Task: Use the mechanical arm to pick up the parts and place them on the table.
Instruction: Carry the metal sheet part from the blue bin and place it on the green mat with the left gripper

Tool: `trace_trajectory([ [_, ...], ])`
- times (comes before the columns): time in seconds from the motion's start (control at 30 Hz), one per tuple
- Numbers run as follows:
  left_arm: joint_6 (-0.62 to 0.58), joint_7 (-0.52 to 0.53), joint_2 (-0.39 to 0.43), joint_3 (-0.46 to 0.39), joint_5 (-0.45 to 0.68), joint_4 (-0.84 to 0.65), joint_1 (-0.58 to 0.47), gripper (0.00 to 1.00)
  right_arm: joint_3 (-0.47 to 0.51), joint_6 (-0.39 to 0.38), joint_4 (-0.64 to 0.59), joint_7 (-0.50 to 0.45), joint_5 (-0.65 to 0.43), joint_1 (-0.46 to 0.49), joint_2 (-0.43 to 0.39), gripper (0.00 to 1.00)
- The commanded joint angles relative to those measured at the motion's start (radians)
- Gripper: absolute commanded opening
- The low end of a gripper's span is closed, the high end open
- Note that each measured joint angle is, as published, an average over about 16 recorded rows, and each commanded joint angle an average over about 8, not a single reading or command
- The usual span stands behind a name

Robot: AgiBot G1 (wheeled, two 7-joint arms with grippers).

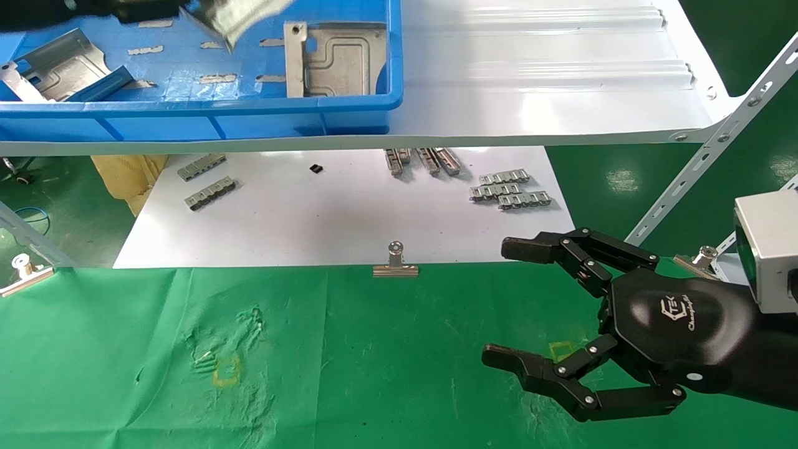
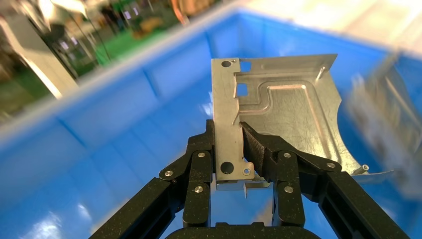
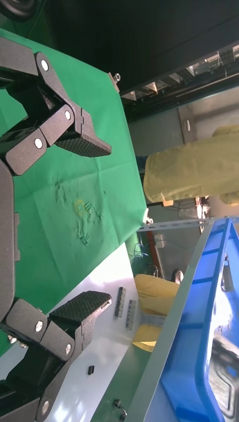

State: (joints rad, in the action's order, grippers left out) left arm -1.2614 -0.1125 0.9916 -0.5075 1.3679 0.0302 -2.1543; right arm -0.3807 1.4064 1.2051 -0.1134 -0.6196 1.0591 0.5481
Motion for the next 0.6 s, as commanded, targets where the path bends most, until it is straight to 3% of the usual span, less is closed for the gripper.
trace_trajectory([
  [0.03,-0.001,-0.015,-0.008,0.013,-0.019,0.004,-0.005,0.00,0.000,0.000,0.000,0.000,0.000,0.000,0.000,1.00],
  [0.4,-0.123,-0.091,-0.043,0.039,-0.057,0.014,-0.008,0.00,0.000,0.000,0.000,0.000,0.000,0.000,0.000,1.00],
  [0.6,-0.257,-0.160,-0.065,0.025,-0.043,0.047,0.005,0.00,0.000,0.000,0.000,0.000,0.000,0.000,0.000,1.00],
])
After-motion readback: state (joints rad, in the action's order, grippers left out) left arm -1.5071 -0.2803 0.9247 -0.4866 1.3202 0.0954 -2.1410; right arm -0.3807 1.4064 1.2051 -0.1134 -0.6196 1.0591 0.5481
